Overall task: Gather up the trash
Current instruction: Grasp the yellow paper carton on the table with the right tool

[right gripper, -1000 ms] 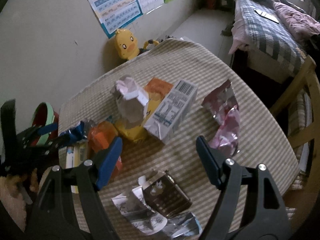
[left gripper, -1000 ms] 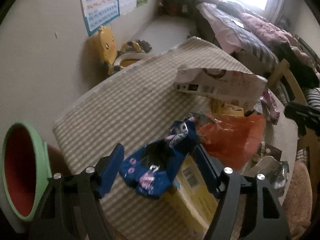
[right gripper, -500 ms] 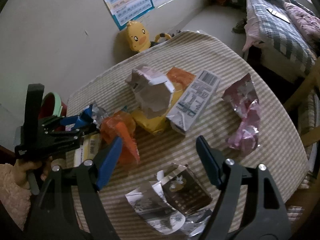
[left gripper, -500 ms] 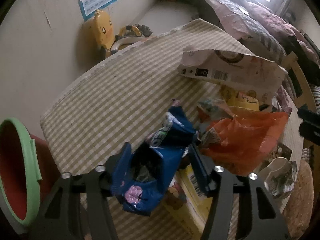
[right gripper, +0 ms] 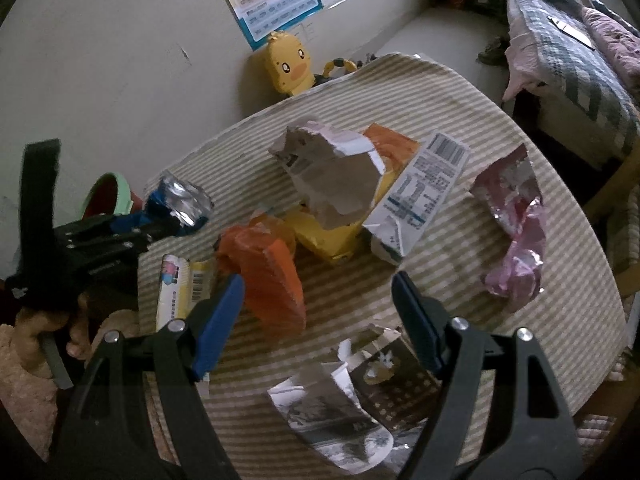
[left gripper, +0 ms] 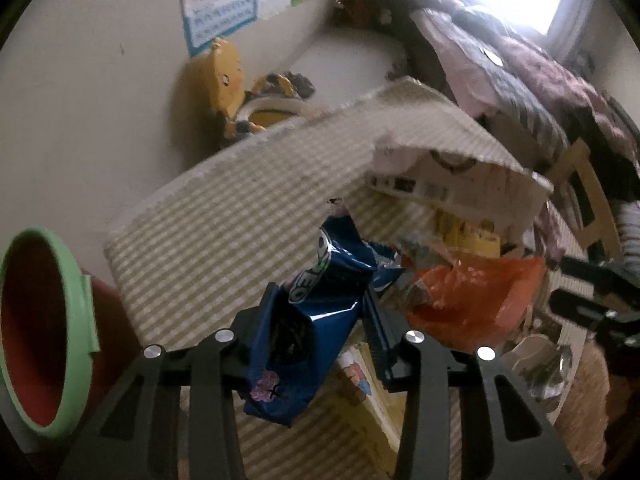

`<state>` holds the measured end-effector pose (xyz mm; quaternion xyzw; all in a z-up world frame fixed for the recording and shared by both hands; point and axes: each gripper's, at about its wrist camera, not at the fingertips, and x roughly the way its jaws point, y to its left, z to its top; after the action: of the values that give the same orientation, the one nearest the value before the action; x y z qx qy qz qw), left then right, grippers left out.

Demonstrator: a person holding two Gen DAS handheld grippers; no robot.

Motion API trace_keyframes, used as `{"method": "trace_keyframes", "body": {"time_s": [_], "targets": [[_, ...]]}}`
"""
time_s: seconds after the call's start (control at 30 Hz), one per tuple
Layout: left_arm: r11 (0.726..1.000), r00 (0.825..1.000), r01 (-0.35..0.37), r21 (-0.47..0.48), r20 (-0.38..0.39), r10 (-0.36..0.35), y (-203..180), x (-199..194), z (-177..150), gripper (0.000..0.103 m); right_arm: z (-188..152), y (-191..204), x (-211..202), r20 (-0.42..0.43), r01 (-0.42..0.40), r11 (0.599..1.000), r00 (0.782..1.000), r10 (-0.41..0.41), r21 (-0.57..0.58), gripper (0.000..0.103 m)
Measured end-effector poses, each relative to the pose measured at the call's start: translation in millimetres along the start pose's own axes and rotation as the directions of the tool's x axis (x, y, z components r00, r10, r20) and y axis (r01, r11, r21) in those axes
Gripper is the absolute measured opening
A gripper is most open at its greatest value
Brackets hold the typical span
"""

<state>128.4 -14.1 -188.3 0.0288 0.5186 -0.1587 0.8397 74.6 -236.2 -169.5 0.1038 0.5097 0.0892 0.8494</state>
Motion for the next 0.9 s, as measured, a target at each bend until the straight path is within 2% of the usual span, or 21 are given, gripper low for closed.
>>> {"method": "trace_keyframes", "body": {"time_s": [0.3,0.57,0.67,0.77,0.87,0.9], "targets": [[0.988,0.993,-0.029,-0.149,0.110,0.046,16.9,-42.8,-9.3,0.038,7.6,7.1,19.1,-0.024,-0.017,0.999,1.000,0.016,-0.035,0.075],[0.986,0.972,-0.088,-0.141,0.205,0.116,4.8,-82.7,-13.7,0.038,9.5,21.8,39.8,-0.054,-0.014,0.998,0.998,0.011,-0.057,0.074],[0.987,0.966,-0.097,-0.130,0.228,0.125,0.1,-93.6,-13.3,0.038,8.4,23.5,45.4,-0.066,-0.020,0.999,0.998,0.017,-0.046,0.068],[0.987,0.957,-0.113,-0.111,0.255,0.138,-5.8,-105.9,-12.4,0.038,6.5,27.1,48.2,-0.071,-0.028,0.999,0.997,0.025,-0.041,0.055],[0.988,0.948,-0.121,-0.096,0.284,0.144,-9.7,-118.8,-10.9,0.038,3.1,30.3,46.8,-0.068,-0.035,0.998,0.997,0.032,-0.044,0.046],[0.988,0.946,-0.123,-0.093,0.290,0.145,-10.2,-121.4,-10.7,0.038,2.4,30.6,45.4,-0.065,-0.037,0.998,0.997,0.034,-0.046,0.039]]}}
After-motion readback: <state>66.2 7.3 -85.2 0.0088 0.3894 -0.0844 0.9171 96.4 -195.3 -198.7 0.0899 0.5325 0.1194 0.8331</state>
